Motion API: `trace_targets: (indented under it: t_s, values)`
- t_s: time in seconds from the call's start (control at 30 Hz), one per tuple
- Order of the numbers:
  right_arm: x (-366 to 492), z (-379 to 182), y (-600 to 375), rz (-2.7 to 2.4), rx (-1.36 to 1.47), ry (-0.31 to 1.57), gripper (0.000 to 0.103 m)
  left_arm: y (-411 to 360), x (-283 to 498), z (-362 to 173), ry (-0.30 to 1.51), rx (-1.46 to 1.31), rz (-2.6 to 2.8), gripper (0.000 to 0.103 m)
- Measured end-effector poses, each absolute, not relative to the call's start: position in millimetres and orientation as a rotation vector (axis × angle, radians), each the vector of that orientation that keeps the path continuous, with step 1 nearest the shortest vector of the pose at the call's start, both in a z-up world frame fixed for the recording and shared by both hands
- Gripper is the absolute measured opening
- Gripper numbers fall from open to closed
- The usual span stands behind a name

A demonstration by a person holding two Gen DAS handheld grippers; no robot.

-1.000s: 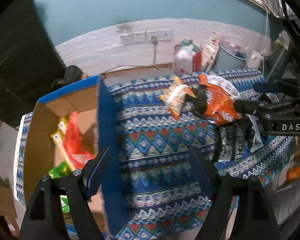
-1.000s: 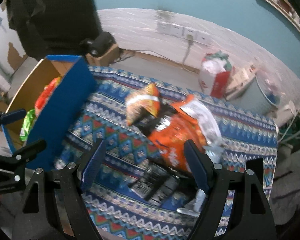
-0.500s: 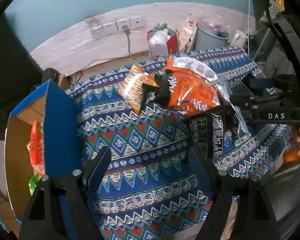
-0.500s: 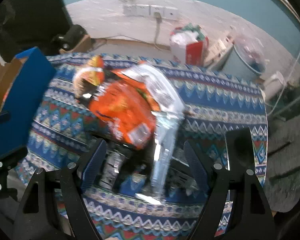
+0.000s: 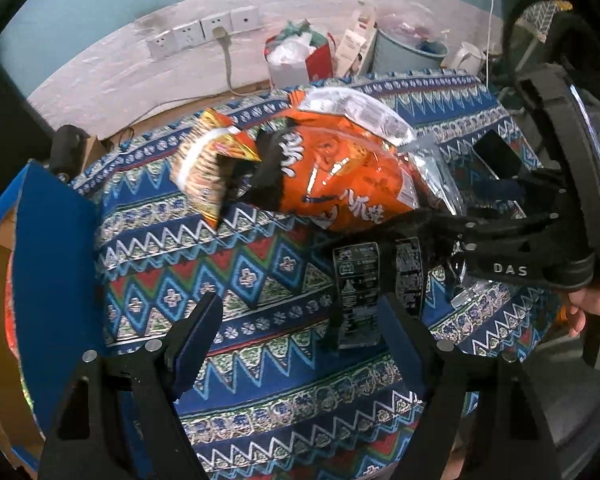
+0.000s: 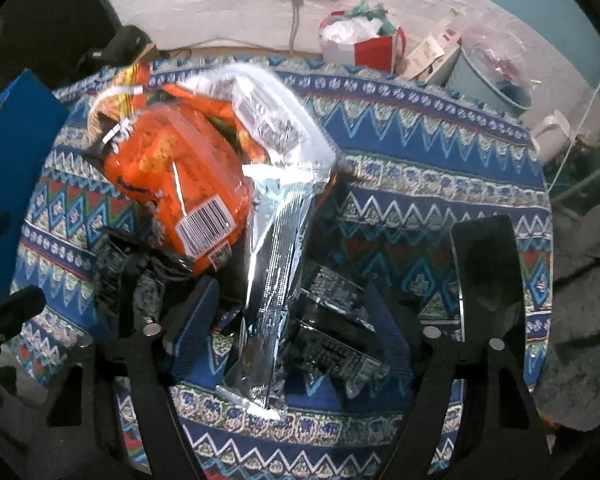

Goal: Organize snacks
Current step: 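Grasp a black snack bag with the left tool while the right tool grasps a silver bar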

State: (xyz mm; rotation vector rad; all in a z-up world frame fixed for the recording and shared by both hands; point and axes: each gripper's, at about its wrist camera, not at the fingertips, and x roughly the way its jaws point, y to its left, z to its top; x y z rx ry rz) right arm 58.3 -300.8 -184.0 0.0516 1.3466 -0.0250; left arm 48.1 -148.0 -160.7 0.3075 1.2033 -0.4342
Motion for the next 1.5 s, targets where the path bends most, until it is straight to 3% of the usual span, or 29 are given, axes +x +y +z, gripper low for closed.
trace_targets:
  t_s: [0.2,0.27,0.33,0.7,1.13,1.2,1.27,1.5]
  values:
    - [61,-201,-297,0.004,0.011,1.347,0.055,-161,47,-174,1.248,0.286,-0.464,0.081]
    - [61,-202,-298,0.01,0.015,1.345,0.046,-164,47,-176,1.254,0.278,-0.465,0.081]
    - [60,-200,-299,0.002,0.003,1.333,0.026,-169,47,-179,1.259,0.275,-0.462,0.081]
    - [47,-178,-321,-0.019,0.062,1.28,0.026,-185,53,-204,1.338,0.14,-0.477,0.081]
    - [38,-174,-328,-0.025,0.072,1.271,0.026,-215,63,-242,1.383,0.179,-0.454,0.083]
    - [38,-174,-327,-0.023,0.071,1.27,0.026,-217,61,-245,1.368,0.19,-0.464,0.078]
    - [37,-172,-325,-0.017,0.067,1.266,0.026,-218,58,-246,1.354,0.211,-0.473,0.062]
    - [37,-167,-319,-0.007,0.058,1.253,0.026,-207,40,-232,1.291,0.279,-0.483,0.061]
